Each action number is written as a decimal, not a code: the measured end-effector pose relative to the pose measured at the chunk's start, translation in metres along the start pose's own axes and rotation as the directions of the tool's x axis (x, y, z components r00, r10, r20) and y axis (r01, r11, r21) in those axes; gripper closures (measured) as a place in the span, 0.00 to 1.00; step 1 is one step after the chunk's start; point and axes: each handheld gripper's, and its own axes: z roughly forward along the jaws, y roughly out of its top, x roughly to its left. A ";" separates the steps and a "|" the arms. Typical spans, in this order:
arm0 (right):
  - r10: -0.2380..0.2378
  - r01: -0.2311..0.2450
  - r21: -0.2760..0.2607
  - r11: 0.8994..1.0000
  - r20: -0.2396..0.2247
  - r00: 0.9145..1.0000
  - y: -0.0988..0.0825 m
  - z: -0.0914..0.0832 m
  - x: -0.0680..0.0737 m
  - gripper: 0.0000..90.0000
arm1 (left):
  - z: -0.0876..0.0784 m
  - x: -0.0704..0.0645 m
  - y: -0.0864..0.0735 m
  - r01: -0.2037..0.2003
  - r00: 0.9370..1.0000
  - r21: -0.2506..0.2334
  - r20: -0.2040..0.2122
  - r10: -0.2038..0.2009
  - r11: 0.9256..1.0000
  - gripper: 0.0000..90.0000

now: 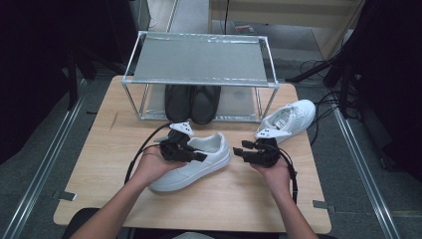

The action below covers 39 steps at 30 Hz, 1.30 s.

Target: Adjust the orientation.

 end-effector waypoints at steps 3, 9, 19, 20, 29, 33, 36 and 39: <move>-0.010 0.009 0.007 1.000 0.014 1.000 -0.002 -0.002 0.001 0.56 | 0.005 0.000 0.000 -0.011 1.000 0.003 -0.004 0.011 1.000 0.91; 0.001 -0.001 0.004 1.000 0.006 1.000 -0.005 -0.004 0.002 0.60 | 0.018 0.001 -0.002 -0.021 1.000 0.034 -0.004 0.021 0.999 0.90; -0.007 0.006 -0.014 1.000 -0.030 1.000 -0.001 -0.005 0.011 0.80 | -0.002 -0.001 -0.003 -0.010 0.999 -0.024 -0.032 0.009 1.000 0.81; -0.010 0.009 -0.017 1.000 -0.044 0.999 0.001 -0.006 0.012 0.84 | -0.006 -0.002 -0.003 -0.009 0.999 -0.026 -0.036 0.008 1.000 0.80; -0.049 0.047 -0.014 0.999 -0.119 0.992 0.015 -0.004 0.031 1.00 | -0.037 -0.010 -0.016 0.015 0.999 -0.068 -0.042 -0.018 0.998 1.00; -0.081 0.079 -0.016 0.997 -0.148 0.986 0.021 0.001 0.039 1.00 | -0.037 -0.017 -0.027 0.035 0.998 -0.043 -0.046 -0.037 0.998 1.00; -0.092 0.093 -0.004 0.996 -0.166 0.982 0.024 0.009 0.043 1.00 | -0.035 -0.019 -0.038 0.061 0.996 -0.029 -0.057 -0.063 0.998 1.00; -0.105 0.111 0.022 0.994 -0.183 0.978 0.025 0.020 0.046 1.00 | -0.029 -0.022 -0.048 0.076 0.995 -0.014 -0.069 -0.077 0.997 1.00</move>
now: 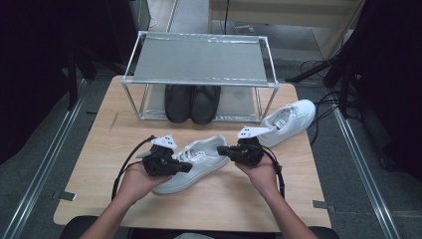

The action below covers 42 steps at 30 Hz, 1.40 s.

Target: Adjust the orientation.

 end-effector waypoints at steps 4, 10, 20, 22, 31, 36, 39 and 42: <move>-0.007 0.008 0.050 0.999 -0.018 1.000 0.001 0.016 0.001 1.00 | 0.014 0.001 -0.011 0.000 0.999 0.056 -0.050 0.003 0.998 1.00; 0.000 0.003 0.063 0.998 -0.043 0.999 -0.001 0.025 -0.002 1.00 | 0.013 0.004 -0.016 0.012 0.999 0.020 -0.046 -0.011 1.000 1.00; -0.077 0.081 0.108 0.991 -0.047 0.996 -0.005 0.019 0.018 1.00 | 0.005 0.018 -0.020 0.041 0.997 0.000 -0.063 -0.041 0.999 1.00; -0.088 0.092 0.112 0.989 -0.042 0.995 -0.006 0.018 0.024 1.00 | 0.003 0.020 -0.020 0.042 0.996 -0.002 -0.073 -0.042 0.999 1.00; -0.060 0.062 0.102 0.993 -0.021 0.998 -0.011 0.017 0.033 1.00 | 0.003 0.028 -0.018 0.034 0.997 0.003 -0.070 -0.033 0.999 1.00; -0.034 0.035 0.094 0.995 -0.017 0.999 -0.012 0.017 0.040 1.00 | 0.003 0.036 -0.016 0.050 0.997 0.000 -0.050 -0.050 0.999 1.00; -0.053 0.052 0.087 0.995 0.019 0.998 -0.013 0.015 0.045 1.00 | 0.002 0.038 -0.015 0.067 0.997 0.001 -0.039 -0.067 0.998 1.00; -0.052 0.050 0.082 0.995 0.018 0.998 -0.010 0.012 0.042 1.00 | 0.002 0.040 -0.015 0.071 0.997 -0.008 -0.036 -0.071 0.997 1.00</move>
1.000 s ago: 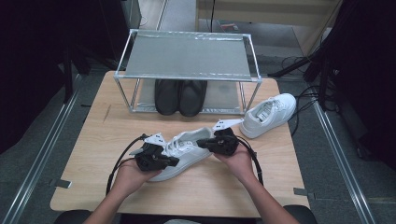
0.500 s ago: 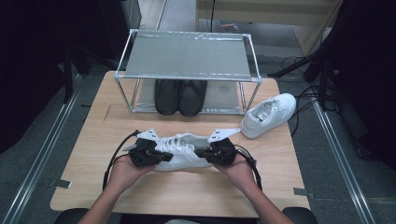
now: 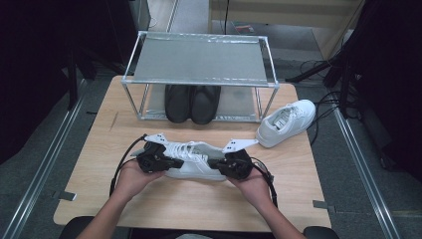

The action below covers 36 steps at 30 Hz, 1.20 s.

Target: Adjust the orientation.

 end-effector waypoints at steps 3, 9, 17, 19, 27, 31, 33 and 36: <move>0.018 -0.018 -0.029 0.999 0.008 1.000 0.006 -0.010 -0.009 1.00 | -0.001 -0.001 0.000 -0.006 1.000 0.002 -0.007 0.006 1.000 1.00; 0.067 -0.064 -0.072 0.995 0.031 0.997 0.011 -0.027 -0.037 1.00 | -0.004 -0.005 -0.003 0.000 1.000 -0.011 -0.014 0.000 1.000 1.00; 0.071 -0.069 -0.057 0.996 0.033 0.997 0.019 -0.018 -0.060 1.00 | -0.012 -0.008 -0.013 0.020 0.999 -0.027 -0.044 -0.021 0.999 1.00; 0.067 -0.065 -0.048 0.997 0.032 0.997 0.021 -0.012 -0.063 1.00 | -0.014 -0.006 -0.015 0.025 0.998 -0.023 -0.062 -0.026 0.999 1.00; 0.061 -0.061 -0.006 0.998 0.013 0.998 0.024 0.007 -0.067 1.00 | -0.012 0.002 -0.020 0.049 0.997 -0.027 -0.057 -0.051 0.998 1.00; 0.057 -0.057 -0.006 0.998 0.009 0.998 0.022 0.008 -0.065 1.00 | -0.012 0.003 -0.020 0.043 0.997 -0.028 -0.058 -0.045 0.999 1.00; 0.056 -0.056 -0.005 0.998 0.003 0.998 0.021 0.007 -0.064 1.00 | -0.012 0.003 -0.020 0.043 0.997 -0.030 -0.063 -0.045 0.999 1.00; 0.056 -0.056 0.001 0.998 -0.013 0.998 0.019 0.006 -0.062 1.00 | -0.012 0.005 -0.021 0.046 0.997 -0.035 -0.063 -0.048 0.998 1.00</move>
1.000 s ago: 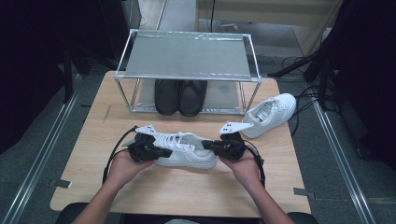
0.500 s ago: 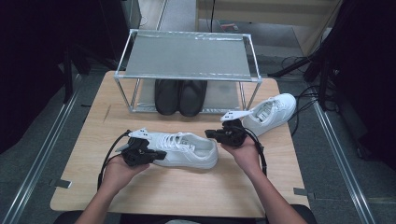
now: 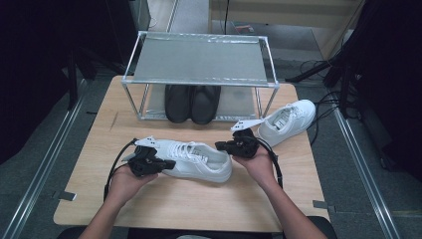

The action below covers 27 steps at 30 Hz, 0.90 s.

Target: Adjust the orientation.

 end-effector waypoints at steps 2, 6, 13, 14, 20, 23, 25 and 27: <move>-0.006 0.006 0.007 1.000 0.000 1.000 -0.001 -0.001 0.003 1.00 | 0.000 0.001 0.000 0.000 1.000 0.002 0.001 0.000 1.000 1.00; 0.003 -0.003 0.009 1.000 -0.025 1.000 -0.006 -0.002 0.006 1.00 | 0.000 0.004 0.002 -0.004 1.000 0.005 0.001 0.004 1.000 1.00; -0.018 0.018 0.017 1.000 -0.033 0.999 -0.013 -0.005 0.018 1.00 | 0.001 0.009 0.005 -0.011 1.000 0.009 0.006 0.011 1.000 1.00; -0.015 0.016 0.017 1.000 -0.037 0.999 -0.014 -0.006 0.019 1.00 | 0.001 0.010 0.006 -0.013 1.000 0.011 0.007 0.013 1.000 1.00; -0.024 0.025 0.025 0.999 -0.055 0.998 -0.019 -0.008 0.028 1.00 | 0.002 0.015 0.008 -0.003 1.000 0.010 0.025 0.003 1.000 1.00; -0.023 0.024 0.027 0.999 -0.062 0.998 -0.021 -0.009 0.032 1.00 | 0.003 0.016 0.011 -0.018 1.000 0.016 0.004 0.018 1.000 1.00; -0.029 0.030 0.022 0.999 -0.072 0.997 -0.023 -0.008 0.036 1.00 | 0.004 0.018 0.013 -0.012 1.000 0.012 0.000 0.012 1.000 1.00; -0.029 0.030 0.021 0.999 -0.080 0.996 -0.024 -0.006 0.040 1.00 | 0.005 0.020 0.015 -0.010 1.000 0.007 0.000 0.010 1.000 1.00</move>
